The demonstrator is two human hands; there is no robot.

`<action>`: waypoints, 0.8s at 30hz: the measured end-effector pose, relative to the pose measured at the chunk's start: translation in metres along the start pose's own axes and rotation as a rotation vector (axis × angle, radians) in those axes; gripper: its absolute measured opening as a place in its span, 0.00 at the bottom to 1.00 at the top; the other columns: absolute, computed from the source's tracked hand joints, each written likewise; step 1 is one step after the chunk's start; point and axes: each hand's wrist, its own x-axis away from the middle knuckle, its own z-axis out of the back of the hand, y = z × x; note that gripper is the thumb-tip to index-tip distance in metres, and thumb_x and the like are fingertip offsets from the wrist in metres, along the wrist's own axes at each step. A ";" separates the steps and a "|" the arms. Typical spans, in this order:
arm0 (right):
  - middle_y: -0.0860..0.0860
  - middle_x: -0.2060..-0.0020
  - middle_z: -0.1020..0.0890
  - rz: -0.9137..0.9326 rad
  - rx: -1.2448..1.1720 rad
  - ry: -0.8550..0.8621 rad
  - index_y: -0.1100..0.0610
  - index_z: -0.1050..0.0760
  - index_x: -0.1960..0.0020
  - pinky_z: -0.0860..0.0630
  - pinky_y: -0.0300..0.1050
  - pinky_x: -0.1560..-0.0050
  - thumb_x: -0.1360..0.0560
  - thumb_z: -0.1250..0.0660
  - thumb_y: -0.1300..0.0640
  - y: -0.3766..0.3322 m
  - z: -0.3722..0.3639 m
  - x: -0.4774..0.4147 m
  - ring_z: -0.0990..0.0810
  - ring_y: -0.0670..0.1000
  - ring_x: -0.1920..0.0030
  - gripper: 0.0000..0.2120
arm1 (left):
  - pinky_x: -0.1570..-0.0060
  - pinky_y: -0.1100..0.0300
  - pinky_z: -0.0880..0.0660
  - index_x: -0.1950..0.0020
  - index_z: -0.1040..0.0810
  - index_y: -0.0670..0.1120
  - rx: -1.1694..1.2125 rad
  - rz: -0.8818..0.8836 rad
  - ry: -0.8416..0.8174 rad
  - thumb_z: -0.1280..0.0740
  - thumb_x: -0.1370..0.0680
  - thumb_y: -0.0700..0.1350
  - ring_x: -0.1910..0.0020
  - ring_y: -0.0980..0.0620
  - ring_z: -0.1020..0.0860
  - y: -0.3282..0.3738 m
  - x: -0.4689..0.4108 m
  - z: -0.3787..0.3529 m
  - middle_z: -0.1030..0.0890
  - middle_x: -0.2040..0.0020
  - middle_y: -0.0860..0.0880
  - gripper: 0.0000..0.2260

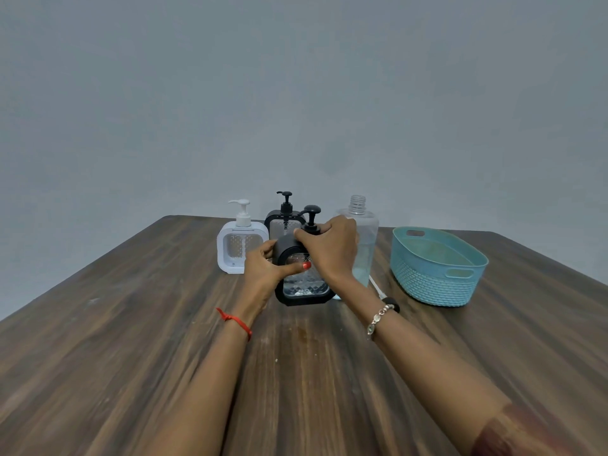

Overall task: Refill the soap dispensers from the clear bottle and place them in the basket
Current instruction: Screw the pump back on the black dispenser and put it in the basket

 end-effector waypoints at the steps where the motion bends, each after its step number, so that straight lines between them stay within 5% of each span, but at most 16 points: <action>1: 0.52 0.69 0.24 0.005 0.016 0.029 0.59 0.28 0.73 0.28 0.49 0.59 0.39 0.27 0.49 0.000 -0.002 0.002 0.27 0.53 0.56 0.16 | 0.50 0.54 0.22 0.51 0.22 0.45 -0.003 -0.005 -0.002 0.22 0.40 0.34 0.54 0.48 0.18 0.001 0.001 0.000 0.17 0.55 0.47 0.21; 5: 0.54 0.68 0.24 0.010 0.020 0.046 0.60 0.27 0.71 0.36 0.44 0.61 0.38 0.29 0.50 -0.001 -0.009 0.006 0.28 0.53 0.56 0.15 | 0.52 0.57 0.20 0.53 0.23 0.47 0.006 -0.011 0.000 0.23 0.39 0.31 0.57 0.51 0.19 0.001 0.001 0.002 0.18 0.57 0.49 0.20; 12: 0.55 0.61 0.24 0.031 0.091 0.109 0.59 0.32 0.66 0.28 0.52 0.49 0.35 0.28 0.52 -0.010 -0.003 0.012 0.29 0.55 0.51 0.14 | 0.52 0.58 0.22 0.48 0.23 0.41 -0.040 -0.021 0.013 0.24 0.38 0.30 0.57 0.52 0.20 0.000 -0.001 -0.001 0.19 0.57 0.49 0.21; 19: 0.52 0.57 0.22 0.057 0.161 0.012 0.58 0.28 0.63 0.30 0.49 0.46 0.34 0.29 0.44 -0.006 -0.004 0.010 0.29 0.53 0.49 0.18 | 0.58 0.64 0.20 0.49 0.22 0.43 0.028 0.007 0.013 0.23 0.39 0.31 0.58 0.53 0.19 0.002 0.001 0.006 0.18 0.57 0.50 0.21; 24: 0.52 0.60 0.17 -0.036 -0.105 -0.190 0.56 0.21 0.62 0.21 0.50 0.53 0.39 0.27 0.38 0.002 0.007 0.007 0.19 0.52 0.53 0.21 | 0.55 0.57 0.20 0.52 0.21 0.45 0.081 0.031 0.028 0.22 0.39 0.33 0.57 0.50 0.18 0.003 -0.002 0.009 0.17 0.56 0.47 0.19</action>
